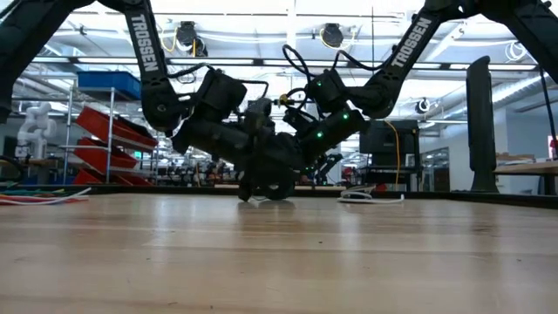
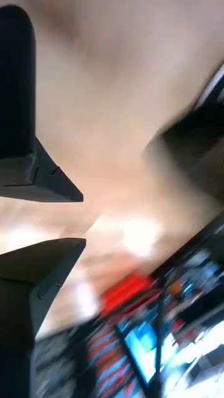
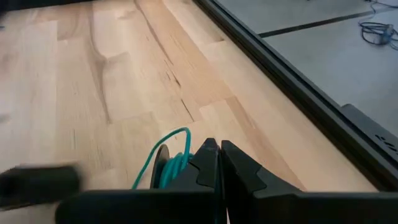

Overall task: Coil cords
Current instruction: Put the spooled green wire on the table

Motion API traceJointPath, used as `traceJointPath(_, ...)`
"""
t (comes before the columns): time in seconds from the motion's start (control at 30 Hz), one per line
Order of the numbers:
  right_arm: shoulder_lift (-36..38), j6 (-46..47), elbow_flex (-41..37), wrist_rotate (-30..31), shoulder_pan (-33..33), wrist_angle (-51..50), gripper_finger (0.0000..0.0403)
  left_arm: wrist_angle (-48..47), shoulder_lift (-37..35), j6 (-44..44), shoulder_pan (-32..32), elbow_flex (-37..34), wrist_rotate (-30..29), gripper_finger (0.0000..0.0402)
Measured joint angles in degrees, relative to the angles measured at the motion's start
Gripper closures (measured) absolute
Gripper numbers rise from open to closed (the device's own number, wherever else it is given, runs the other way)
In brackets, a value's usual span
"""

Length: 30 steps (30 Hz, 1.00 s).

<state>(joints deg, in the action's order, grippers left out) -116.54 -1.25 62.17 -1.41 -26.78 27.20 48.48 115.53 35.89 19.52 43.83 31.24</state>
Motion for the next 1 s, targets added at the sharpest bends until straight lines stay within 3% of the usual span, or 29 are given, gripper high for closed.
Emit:
traceJointPath(0.2,0.07,-1.49,0.00,-0.24,-0.03,-0.63,0.0403,-2.55,-4.63,-0.43,-2.85,-0.57,11.51,0.0292)
traceJointPath(0.33,0.14,-3.97,0.02,-0.26,0.04,-1.10,0.0403,-1.88,-10.22,-4.49,-5.09,-2.86,12.25,0.0292)
traceJointPath(0.4,0.16,-5.76,0.02,-0.27,0.37,-1.31,0.0401,-3.52,-13.49,-7.80,-5.83,-5.09,10.09,0.0292)
traceJointPath(0.7,0.16,-18.46,0.04,2.60,2.97,-1.90,0.0399,-18.15,-31.11,-24.46,-7.69,-13.30,-13.02,0.0292)
traceJointPath(1.0,0.16,-26.49,0.02,10.86,6.15,-1.74,0.0400,-21.21,-35.68,-26.15,-8.07,-16.26,-18.23,0.0292)
